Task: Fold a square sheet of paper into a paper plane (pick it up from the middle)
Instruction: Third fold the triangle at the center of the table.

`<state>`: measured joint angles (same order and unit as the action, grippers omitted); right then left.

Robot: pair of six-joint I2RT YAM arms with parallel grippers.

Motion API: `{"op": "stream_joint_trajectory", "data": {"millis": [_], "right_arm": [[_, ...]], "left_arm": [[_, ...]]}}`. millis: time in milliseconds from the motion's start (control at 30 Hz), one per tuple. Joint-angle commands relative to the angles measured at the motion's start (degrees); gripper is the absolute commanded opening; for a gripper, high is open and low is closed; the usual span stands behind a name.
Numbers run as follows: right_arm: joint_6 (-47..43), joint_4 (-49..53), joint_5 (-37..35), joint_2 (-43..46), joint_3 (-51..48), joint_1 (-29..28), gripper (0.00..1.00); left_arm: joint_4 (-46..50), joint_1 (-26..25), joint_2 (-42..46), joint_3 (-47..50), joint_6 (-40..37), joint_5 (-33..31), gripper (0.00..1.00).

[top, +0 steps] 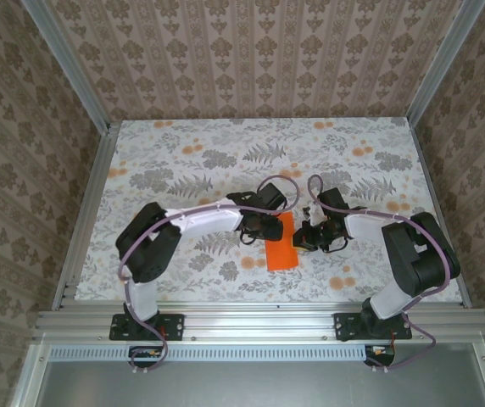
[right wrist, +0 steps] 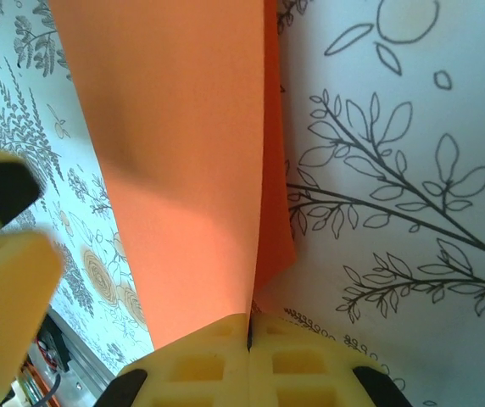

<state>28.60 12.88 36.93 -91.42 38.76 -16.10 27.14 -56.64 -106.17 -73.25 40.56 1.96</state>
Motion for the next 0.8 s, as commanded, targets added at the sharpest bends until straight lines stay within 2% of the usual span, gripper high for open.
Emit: {"op": "stream_joint_trajectory", "data": {"millis": [0,67,200,333,767], "right_arm": [[1.85,-0.74,1.64,0.67,-0.44,0.28,0.04],[2.83,-0.88,1.99,0.71,-0.37,0.28,0.04],[4.67,-1.15,2.63,1.44,-0.2,0.25,0.05],[5.33,-0.58,2.62,2.12,0.26,0.28,0.05],[7.65,-1.24,3.59,1.25,0.97,0.28,0.05]], "left_arm": [[-1.4,-2.76,6.74,4.05,-3.0,-5.52,0.51],[-2.17,-5.59,8.47,6.37,-5.46,-9.42,0.55],[1.46,-12.58,6.64,4.98,-9.75,-16.57,0.59],[1.83,-17.0,3.4,3.26,-11.11,-19.84,0.6],[0.34,-19.59,-2.05,0.06,-12.38,-17.42,0.7]]}}
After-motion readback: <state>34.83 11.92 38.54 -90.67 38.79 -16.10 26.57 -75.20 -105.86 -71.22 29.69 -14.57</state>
